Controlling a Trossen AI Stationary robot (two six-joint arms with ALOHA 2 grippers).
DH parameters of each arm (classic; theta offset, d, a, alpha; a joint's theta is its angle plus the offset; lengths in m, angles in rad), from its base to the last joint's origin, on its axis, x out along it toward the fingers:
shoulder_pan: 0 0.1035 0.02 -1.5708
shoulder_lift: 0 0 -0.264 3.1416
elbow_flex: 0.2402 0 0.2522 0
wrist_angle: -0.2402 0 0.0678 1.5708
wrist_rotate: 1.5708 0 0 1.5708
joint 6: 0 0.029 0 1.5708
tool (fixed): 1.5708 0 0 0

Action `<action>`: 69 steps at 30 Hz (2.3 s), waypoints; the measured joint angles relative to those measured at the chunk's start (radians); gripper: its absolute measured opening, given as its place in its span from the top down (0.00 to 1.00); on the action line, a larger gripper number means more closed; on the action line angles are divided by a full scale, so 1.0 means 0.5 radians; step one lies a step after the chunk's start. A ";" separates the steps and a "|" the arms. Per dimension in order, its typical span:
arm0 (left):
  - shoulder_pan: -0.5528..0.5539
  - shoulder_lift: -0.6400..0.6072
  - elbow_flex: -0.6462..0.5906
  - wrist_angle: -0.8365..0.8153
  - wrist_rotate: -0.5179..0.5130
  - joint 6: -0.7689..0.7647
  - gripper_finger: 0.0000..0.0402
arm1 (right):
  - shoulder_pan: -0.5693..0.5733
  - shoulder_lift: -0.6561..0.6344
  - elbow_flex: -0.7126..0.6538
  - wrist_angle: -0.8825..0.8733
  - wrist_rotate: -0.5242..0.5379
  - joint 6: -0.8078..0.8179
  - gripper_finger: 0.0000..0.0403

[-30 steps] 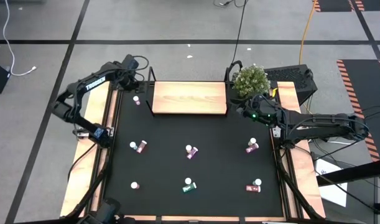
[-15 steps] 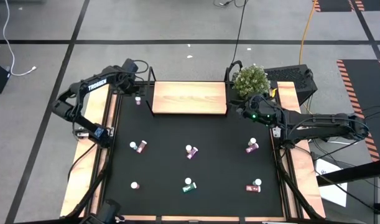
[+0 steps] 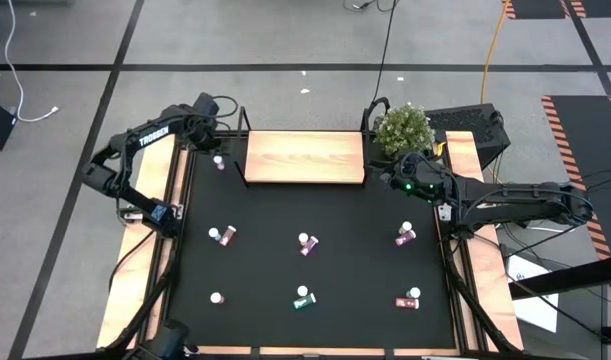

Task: Pick and place medicine bottles onto shelf by color
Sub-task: Put the top left pink medicine bottle on the shelf

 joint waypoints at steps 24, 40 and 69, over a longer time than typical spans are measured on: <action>-0.079 -0.001 -0.095 0.074 -0.048 0.070 0.51 | 0.000 0.000 0.001 -0.002 0.000 0.037 0.54; -0.073 -0.001 -0.095 0.069 -0.048 0.134 0.56 | 0.005 0.000 0.001 -0.002 -0.006 0.054 0.54; -0.079 -0.004 -0.093 0.061 -0.050 -0.058 0.71 | 0.005 0.000 0.001 -0.002 -0.008 0.054 0.54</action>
